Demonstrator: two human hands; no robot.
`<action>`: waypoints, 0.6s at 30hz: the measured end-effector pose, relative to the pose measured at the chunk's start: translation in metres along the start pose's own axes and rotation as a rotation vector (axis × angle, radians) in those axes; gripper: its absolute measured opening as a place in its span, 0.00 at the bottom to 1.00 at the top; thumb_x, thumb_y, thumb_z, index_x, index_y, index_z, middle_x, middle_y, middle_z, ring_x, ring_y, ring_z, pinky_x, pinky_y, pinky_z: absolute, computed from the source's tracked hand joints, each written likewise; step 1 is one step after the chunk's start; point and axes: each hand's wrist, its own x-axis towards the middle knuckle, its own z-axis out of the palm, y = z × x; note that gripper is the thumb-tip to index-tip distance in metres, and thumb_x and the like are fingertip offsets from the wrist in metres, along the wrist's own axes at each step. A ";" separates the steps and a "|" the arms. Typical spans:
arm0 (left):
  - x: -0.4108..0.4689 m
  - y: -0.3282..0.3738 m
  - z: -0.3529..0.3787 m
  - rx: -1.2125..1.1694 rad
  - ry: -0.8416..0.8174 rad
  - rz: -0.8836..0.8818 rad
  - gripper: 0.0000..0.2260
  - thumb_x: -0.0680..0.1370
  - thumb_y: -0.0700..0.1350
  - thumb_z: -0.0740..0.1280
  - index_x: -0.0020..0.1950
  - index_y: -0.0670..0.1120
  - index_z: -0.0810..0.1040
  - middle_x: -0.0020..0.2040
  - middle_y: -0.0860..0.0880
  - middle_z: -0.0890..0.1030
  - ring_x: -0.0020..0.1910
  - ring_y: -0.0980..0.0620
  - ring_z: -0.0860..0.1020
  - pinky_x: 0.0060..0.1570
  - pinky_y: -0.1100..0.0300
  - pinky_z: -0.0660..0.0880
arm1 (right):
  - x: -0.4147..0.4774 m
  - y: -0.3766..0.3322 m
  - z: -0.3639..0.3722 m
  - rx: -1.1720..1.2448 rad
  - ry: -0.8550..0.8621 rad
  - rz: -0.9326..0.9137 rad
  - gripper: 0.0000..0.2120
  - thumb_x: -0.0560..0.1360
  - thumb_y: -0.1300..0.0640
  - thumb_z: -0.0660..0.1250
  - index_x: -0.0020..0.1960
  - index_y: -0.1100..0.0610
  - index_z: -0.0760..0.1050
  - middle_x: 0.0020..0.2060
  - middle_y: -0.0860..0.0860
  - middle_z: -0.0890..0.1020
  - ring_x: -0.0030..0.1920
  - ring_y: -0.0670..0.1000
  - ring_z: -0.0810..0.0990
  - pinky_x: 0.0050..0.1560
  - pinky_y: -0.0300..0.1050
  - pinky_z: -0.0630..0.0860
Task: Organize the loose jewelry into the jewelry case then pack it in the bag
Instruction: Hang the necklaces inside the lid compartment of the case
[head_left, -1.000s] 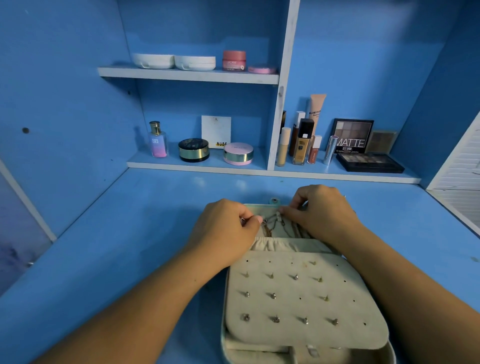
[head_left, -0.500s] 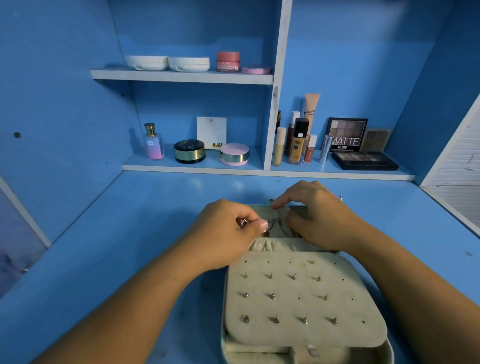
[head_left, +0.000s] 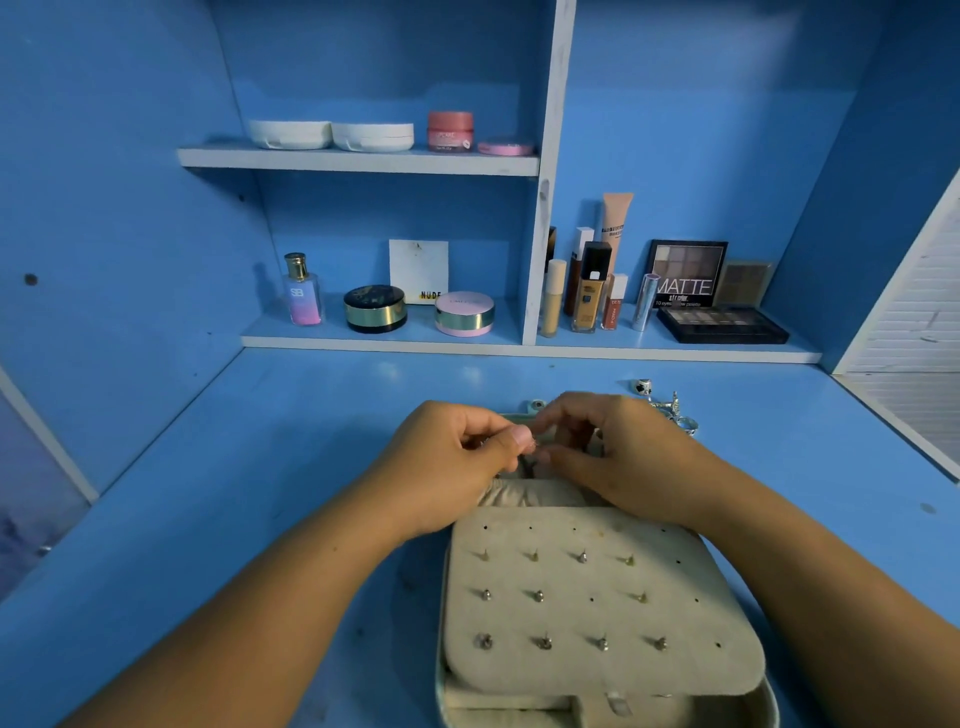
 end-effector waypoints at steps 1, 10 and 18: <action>0.000 0.000 0.001 -0.030 0.020 -0.016 0.08 0.79 0.50 0.67 0.43 0.55 0.84 0.35 0.57 0.83 0.36 0.55 0.78 0.38 0.65 0.75 | -0.001 -0.001 -0.001 0.040 0.056 0.062 0.05 0.75 0.55 0.67 0.50 0.47 0.76 0.35 0.45 0.79 0.33 0.42 0.75 0.33 0.32 0.70; -0.002 0.003 0.015 -0.109 0.087 -0.008 0.07 0.78 0.50 0.67 0.44 0.53 0.84 0.39 0.54 0.85 0.43 0.55 0.83 0.46 0.61 0.78 | 0.006 -0.021 0.002 0.182 0.010 0.463 0.28 0.78 0.38 0.56 0.36 0.61 0.75 0.27 0.51 0.71 0.26 0.47 0.67 0.31 0.40 0.65; -0.005 0.000 0.020 0.011 0.082 0.078 0.06 0.77 0.51 0.69 0.45 0.53 0.85 0.40 0.49 0.85 0.43 0.49 0.82 0.48 0.50 0.79 | 0.004 -0.023 -0.010 0.422 0.018 0.581 0.19 0.74 0.43 0.68 0.30 0.53 0.77 0.19 0.48 0.67 0.14 0.43 0.63 0.18 0.34 0.60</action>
